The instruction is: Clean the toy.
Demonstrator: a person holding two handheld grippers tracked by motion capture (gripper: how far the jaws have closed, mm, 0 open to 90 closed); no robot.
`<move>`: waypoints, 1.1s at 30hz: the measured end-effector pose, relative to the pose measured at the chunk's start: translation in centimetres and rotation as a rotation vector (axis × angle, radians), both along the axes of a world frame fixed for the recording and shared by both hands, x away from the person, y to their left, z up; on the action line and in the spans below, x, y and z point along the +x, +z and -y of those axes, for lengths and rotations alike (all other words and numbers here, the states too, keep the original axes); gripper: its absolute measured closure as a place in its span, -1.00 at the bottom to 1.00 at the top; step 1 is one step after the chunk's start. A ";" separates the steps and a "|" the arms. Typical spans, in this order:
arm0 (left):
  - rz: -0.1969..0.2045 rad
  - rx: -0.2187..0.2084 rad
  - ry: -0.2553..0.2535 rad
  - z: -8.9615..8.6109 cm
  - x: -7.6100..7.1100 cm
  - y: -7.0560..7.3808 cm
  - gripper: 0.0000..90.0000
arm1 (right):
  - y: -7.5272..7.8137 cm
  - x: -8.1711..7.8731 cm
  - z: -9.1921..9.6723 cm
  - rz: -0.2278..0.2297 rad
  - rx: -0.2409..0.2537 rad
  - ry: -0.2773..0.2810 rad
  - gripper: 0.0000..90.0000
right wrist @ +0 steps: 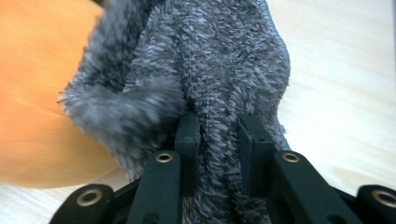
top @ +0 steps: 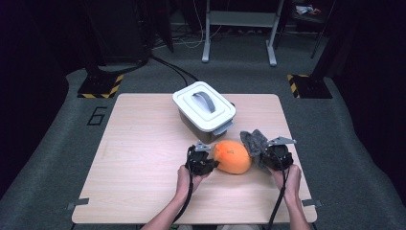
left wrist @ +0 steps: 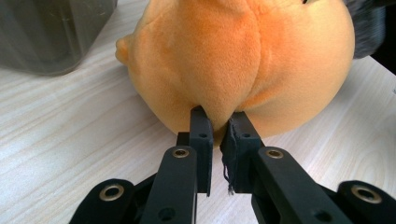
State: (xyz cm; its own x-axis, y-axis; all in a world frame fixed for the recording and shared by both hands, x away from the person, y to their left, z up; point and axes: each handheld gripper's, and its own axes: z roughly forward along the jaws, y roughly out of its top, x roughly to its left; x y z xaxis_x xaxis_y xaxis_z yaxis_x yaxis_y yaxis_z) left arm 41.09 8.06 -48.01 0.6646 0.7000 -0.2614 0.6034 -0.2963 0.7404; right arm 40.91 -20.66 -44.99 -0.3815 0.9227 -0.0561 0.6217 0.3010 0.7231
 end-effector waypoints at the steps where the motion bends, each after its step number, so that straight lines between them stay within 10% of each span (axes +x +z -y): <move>1: 0.001 -0.002 -0.002 0.1 0.0 0.0 0.83 | 0.4 -0.2 0.1 0.012 0.003 0.006 0.60; 8: 0.006 0.001 -0.005 0.2 0.2 0.1 0.83 | 3.8 -2.6 -1.4 0.116 0.042 0.102 0.60; 23: 0.072 0.030 -0.030 0.6 0.0 0.1 0.40 | 1.5 -0.5 -2.4 0.043 0.049 0.127 0.60; 33: 0.216 0.207 -0.061 1.5 -0.8 -0.1 -0.11 | 1.4 -0.4 -2.2 0.044 0.059 0.125 0.60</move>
State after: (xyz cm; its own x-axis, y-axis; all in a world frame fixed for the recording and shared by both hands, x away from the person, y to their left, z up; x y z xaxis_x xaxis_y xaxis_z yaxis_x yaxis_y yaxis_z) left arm 40.31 6.58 -48.13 0.7317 0.6808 0.0349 0.4150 -0.4854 0.7695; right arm 40.52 -18.41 -43.59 -0.4923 0.8702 -0.0222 0.5494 0.3304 0.7675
